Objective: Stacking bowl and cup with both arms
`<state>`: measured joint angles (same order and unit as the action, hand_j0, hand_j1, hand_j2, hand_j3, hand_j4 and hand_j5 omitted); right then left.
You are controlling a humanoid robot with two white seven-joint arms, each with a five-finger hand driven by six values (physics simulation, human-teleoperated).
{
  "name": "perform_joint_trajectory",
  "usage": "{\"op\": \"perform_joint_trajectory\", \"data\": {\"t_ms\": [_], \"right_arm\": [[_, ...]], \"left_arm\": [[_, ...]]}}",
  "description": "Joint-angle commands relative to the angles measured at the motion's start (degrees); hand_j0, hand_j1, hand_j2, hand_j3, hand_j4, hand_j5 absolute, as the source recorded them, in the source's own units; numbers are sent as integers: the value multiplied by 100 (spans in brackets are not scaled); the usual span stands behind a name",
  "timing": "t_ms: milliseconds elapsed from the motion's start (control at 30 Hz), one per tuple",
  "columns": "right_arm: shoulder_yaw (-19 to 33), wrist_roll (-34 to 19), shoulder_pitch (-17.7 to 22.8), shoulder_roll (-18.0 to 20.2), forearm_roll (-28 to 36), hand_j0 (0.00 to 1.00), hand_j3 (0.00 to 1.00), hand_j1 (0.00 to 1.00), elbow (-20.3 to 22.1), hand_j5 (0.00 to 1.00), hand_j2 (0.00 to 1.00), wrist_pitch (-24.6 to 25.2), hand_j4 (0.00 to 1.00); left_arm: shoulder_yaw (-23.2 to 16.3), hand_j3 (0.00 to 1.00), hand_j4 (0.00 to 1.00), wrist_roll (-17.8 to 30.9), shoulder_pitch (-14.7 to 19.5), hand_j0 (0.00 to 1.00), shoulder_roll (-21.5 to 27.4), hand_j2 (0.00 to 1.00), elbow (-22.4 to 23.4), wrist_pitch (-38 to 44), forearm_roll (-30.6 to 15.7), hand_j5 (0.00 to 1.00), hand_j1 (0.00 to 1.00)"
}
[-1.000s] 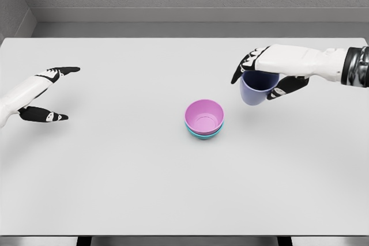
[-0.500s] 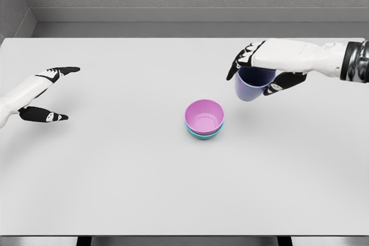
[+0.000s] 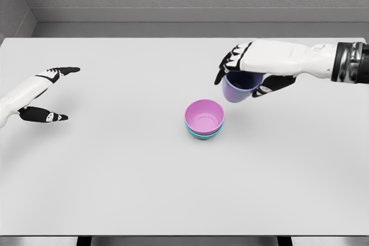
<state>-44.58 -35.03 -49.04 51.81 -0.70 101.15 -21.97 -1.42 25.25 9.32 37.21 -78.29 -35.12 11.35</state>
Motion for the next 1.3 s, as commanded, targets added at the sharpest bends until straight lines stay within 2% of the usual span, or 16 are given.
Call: {"op": "perform_joint_trajectory", "data": {"t_ms": [0, 567, 800, 1267], "right_arm": [[2, 3, 0, -66, 26, 70, 70, 70, 1, 70, 70, -123, 70], [-33, 3, 0, -365, 26, 70, 70, 70, 1, 70, 70, -1011, 70], [-59, 3, 18, -452, 17, 71, 71, 71, 1, 71, 71, -1169, 71], [-226, 3, 35, -628, -71, 71, 71, 71, -43, 71, 71, -1108, 71]], "left_arm": [[1, 100, 100, -2, 0, 100, 6, 100, -2, 12, -45, 100, 100], [1, 100, 100, -2, 18, 100, 6, 100, 7, 12, -28, 100, 100], [1, 100, 100, -2, 18, 100, 6, 100, 16, 12, -28, 100, 100], [1, 100, 100, -2, 18, 100, -3, 100, 16, 12, -19, 100, 100]]}}
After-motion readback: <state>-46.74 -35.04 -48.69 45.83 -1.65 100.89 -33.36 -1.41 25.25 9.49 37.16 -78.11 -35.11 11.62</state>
